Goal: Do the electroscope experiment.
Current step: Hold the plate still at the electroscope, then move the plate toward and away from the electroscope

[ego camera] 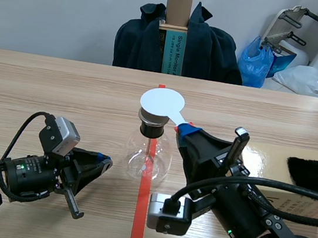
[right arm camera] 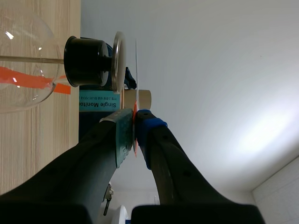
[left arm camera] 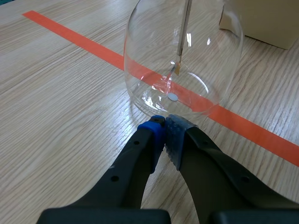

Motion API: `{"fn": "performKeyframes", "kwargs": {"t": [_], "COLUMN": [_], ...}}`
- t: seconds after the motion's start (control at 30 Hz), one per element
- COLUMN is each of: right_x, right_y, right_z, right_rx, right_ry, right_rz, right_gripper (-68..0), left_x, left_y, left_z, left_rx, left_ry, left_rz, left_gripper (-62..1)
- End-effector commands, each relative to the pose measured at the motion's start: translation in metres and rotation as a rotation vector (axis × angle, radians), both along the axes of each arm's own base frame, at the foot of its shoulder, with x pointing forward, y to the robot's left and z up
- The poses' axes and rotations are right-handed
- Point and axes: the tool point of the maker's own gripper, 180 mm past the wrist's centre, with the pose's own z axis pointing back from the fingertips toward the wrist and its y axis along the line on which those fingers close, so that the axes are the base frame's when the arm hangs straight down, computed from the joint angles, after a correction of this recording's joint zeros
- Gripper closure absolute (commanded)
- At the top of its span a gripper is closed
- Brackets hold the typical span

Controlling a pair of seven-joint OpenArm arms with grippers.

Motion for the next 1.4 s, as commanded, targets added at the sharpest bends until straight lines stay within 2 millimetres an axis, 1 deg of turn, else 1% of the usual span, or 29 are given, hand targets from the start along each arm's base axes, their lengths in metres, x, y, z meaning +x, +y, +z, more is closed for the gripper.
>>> {"fn": "performKeyframes", "kwargs": {"t": [0.0,0.27,0.43,0.53,0.77,0.97,1.17,1.37], "right_x": [0.006,0.006,0.009,0.015,0.030,0.037,0.037,0.031], "right_y": [-0.003,-0.003,-0.007,-0.015,-0.042,-0.060,-0.060,-0.043], "right_z": [0.010,0.010,0.011,0.011,0.013,0.014,0.014,0.013], "right_rx": [0.008,0.008,0.011,0.018,0.037,0.048,0.048,0.037], "right_ry": [-0.037,-0.037,-0.038,-0.037,-0.036,-0.036,-0.036,-0.036], "right_rz": [-0.007,-0.007,-0.036,-0.094,-0.267,-0.371,-0.371,-0.273], "right_gripper": [-0.8,-0.8,-0.8,-0.8,-0.8,-0.8,-0.8,-0.8], "left_x": [0.006,0.006,0.006,0.006,0.006,0.006,0.006,0.006], "left_y": [-0.001,-0.001,-0.001,-0.001,-0.001,-0.001,-0.001,-0.001], "left_z": [0.009,0.009,0.009,0.009,0.009,0.009,0.009,0.009], "left_rx": [-0.020,-0.020,-0.019,-0.019,-0.020,-0.020,-0.019,-0.019], "left_ry": [-0.028,-0.028,-0.028,-0.028,-0.028,-0.028,-0.028,-0.028], "left_rz": [0.002,0.002,0.002,0.002,0.002,0.002,0.002,0.002], "left_gripper": [-3.2,-3.2,-3.2,-3.2,-3.2,-3.2,-3.2,-3.2]}}
